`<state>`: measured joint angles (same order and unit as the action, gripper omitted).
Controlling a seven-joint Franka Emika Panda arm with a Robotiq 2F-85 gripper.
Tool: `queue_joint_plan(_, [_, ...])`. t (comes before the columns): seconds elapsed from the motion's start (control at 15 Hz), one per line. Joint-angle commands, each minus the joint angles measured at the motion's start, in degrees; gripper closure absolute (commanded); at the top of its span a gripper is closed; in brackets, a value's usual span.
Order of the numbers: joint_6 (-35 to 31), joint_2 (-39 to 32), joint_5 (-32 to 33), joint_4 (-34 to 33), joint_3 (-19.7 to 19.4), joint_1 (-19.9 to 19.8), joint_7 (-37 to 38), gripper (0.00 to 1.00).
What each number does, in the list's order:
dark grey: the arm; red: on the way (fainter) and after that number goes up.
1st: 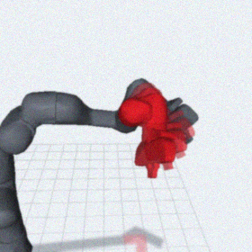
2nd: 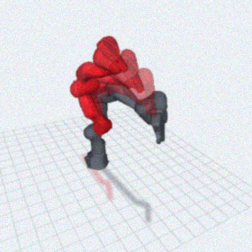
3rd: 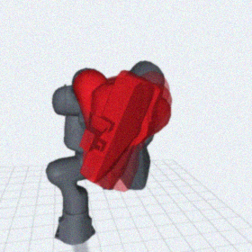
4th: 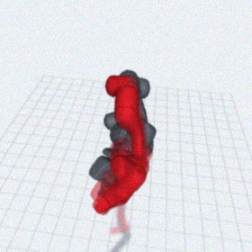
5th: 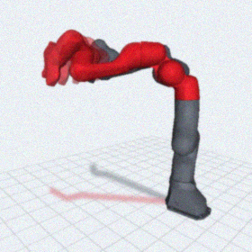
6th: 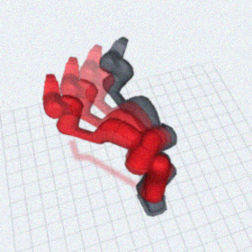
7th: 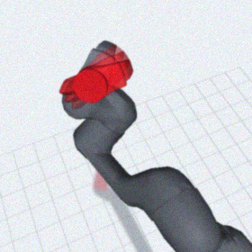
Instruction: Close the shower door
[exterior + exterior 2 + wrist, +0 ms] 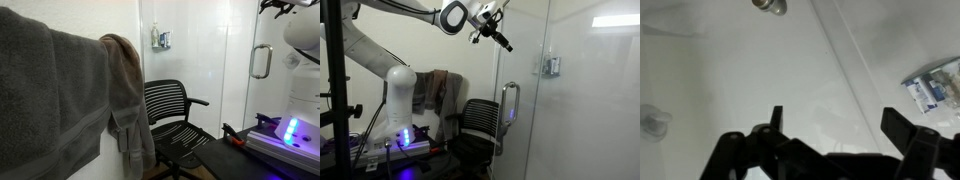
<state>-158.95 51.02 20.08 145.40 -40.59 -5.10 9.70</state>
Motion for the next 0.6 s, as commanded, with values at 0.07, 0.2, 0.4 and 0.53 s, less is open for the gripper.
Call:
queue_joint_plan(0.07, [-11.8,-11.8,-10.8,1.3,9.9,-4.4,-0.7,0.00])
queue_joint_plan(0.2, [-21.3,-16.9,-6.5,-0.2,12.2,-4.9,3.9,0.00])
queue_joint_plan(0.4, [-34.7,-28.2,-8.6,-3.1,17.9,-11.5,6.0,0.00])
queue_joint_plan(0.53, [-40.6,-35.1,-11.5,-5.4,23.0,-18.8,4.7,0.00])
